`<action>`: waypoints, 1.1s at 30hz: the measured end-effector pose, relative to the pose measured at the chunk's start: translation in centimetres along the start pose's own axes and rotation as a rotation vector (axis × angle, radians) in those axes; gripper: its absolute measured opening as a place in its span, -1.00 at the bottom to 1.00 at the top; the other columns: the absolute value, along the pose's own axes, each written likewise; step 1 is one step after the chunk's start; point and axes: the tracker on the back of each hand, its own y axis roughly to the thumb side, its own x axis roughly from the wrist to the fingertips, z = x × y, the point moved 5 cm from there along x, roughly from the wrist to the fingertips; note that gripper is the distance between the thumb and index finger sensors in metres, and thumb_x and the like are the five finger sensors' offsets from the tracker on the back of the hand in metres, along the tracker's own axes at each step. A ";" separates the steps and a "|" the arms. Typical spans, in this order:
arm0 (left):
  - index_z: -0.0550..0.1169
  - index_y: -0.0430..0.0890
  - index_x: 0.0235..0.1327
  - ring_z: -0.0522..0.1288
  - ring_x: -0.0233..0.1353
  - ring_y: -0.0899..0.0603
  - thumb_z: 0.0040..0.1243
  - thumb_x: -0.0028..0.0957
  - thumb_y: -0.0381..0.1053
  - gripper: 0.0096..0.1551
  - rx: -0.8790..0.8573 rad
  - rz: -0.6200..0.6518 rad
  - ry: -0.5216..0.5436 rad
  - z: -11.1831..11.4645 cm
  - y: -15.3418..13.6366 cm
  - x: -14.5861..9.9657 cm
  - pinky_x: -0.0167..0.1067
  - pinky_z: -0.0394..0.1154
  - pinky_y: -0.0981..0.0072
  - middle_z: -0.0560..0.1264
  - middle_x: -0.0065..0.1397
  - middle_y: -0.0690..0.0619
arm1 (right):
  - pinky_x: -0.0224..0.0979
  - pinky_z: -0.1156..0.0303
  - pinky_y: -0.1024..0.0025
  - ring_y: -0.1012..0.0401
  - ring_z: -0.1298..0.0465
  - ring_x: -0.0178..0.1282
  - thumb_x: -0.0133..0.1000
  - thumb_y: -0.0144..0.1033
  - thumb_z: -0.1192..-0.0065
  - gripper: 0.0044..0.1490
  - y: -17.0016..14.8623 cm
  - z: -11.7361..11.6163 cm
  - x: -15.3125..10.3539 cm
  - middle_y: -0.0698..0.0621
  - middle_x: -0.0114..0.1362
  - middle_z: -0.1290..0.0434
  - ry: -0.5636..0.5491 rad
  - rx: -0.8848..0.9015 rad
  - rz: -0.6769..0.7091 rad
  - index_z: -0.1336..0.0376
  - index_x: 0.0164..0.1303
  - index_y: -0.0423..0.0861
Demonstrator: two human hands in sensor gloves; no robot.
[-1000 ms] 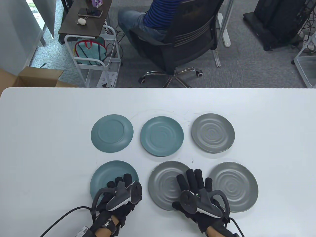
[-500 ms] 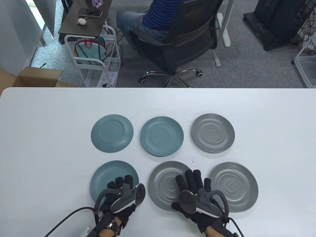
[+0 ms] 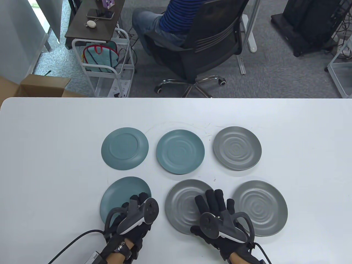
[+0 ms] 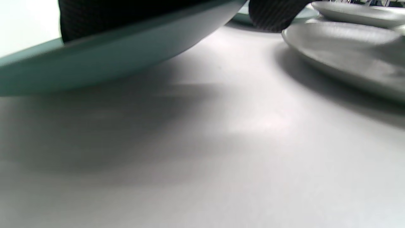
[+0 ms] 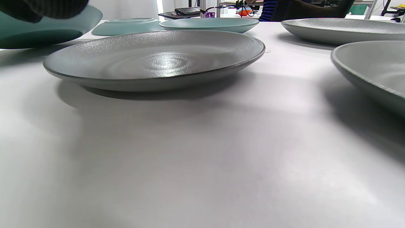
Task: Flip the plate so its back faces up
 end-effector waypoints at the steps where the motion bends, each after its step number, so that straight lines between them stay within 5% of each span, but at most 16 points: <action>1: 0.19 -0.32 0.63 0.51 0.35 -0.57 0.01 0.24 0.17 -0.14 -0.016 0.000 0.006 -0.4 -0.1 -0.1 -0.03 0.68 0.05 0.28 0.50 -0.42 | 0.60 0.18 -0.44 -0.26 0.30 0.72 0.08 0.40 0.07 0.22 0.0 0.0 0.0 -0.27 0.76 0.36 0.000 0.001 0.001 0.40 0.69 -0.03; 22: 0.29 -0.39 0.53 0.64 0.27 -0.43 0.02 0.24 0.02 -0.27 -0.534 0.020 0.245 -7.2 -7.0 -3.8 -0.10 0.73 0.15 0.42 0.38 -0.38 | 0.60 0.17 -0.43 -0.27 0.30 0.72 0.08 0.40 0.07 0.22 0.3 -0.1 0.0 -0.27 0.76 0.36 0.000 0.025 0.016 0.41 0.69 -0.02; 33: 0.36 -0.40 0.47 0.72 0.18 -0.32 0.01 0.24 0.01 -0.32 -0.907 0.011 0.251 -7.8 -11.9 -4.2 -0.16 0.75 0.25 0.51 0.29 -0.30 | 0.60 0.16 -0.43 -0.28 0.29 0.72 0.08 0.40 0.07 0.23 0.3 -0.1 0.0 -0.27 0.75 0.36 0.004 0.032 0.019 0.41 0.69 -0.03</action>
